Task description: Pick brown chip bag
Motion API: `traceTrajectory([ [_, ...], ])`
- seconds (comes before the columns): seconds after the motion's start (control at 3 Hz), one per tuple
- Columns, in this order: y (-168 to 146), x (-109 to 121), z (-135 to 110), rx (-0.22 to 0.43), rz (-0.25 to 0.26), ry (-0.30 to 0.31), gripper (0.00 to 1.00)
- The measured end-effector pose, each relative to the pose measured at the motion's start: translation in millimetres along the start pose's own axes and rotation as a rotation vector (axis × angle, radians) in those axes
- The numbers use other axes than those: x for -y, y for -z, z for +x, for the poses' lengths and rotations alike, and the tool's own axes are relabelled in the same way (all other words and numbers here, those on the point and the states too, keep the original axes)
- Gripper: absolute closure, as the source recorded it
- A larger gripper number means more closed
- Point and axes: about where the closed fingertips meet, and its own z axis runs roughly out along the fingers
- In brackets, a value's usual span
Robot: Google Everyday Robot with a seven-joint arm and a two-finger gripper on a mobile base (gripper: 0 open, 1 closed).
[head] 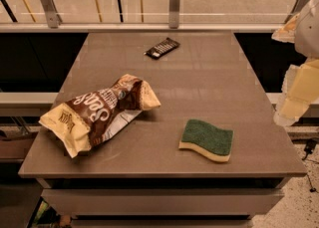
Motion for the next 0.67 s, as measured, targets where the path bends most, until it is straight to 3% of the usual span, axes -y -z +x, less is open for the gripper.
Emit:
traceTrajectory([
  [0.33,0.0,0.0,0.0,0.0,0.0,0.0,0.0],
  [0.67,-2.2,4.2,-9.3,-0.011,0.033,0.068,0.0],
])
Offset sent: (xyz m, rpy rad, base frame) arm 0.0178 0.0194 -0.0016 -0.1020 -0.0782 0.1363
